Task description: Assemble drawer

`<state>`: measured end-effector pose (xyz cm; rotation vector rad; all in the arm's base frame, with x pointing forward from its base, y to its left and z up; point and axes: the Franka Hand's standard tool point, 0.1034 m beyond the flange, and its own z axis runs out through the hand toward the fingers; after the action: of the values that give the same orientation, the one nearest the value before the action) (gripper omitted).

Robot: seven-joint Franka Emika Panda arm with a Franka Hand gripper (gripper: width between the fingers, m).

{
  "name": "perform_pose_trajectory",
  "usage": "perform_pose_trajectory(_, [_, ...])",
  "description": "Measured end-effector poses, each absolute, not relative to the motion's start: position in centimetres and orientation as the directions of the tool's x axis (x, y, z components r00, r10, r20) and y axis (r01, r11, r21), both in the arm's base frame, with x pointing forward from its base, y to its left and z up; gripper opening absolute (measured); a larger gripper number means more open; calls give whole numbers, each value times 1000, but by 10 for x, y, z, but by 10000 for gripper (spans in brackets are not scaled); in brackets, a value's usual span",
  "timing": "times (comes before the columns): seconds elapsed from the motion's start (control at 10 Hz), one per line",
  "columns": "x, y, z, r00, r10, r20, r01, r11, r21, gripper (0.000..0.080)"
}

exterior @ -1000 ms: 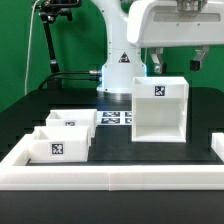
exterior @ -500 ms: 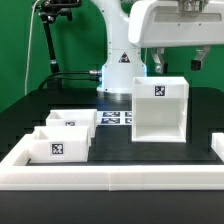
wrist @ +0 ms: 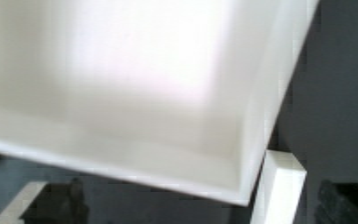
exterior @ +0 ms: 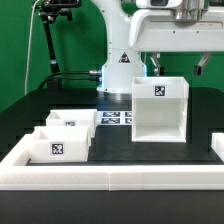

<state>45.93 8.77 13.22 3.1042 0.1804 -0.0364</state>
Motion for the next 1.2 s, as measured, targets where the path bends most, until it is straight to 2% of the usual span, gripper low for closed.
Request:
perform_pose_trajectory(0.7, [444,97,109,997,21,-81,19,-1000,-24,650])
perform_pose_trajectory(0.9, [441,98,105,996,16,-89,15,-1000,-20,650])
perform_pose_trajectory(1.0, [438,100,102,995,20,-95,18,-1000,-20,563])
perform_pose_trajectory(1.1, [439,99,102,995,20,-94,18,-1000,-21,425])
perform_pose_trajectory(1.2, [439,99,102,995,20,-94,18,-1000,-21,425])
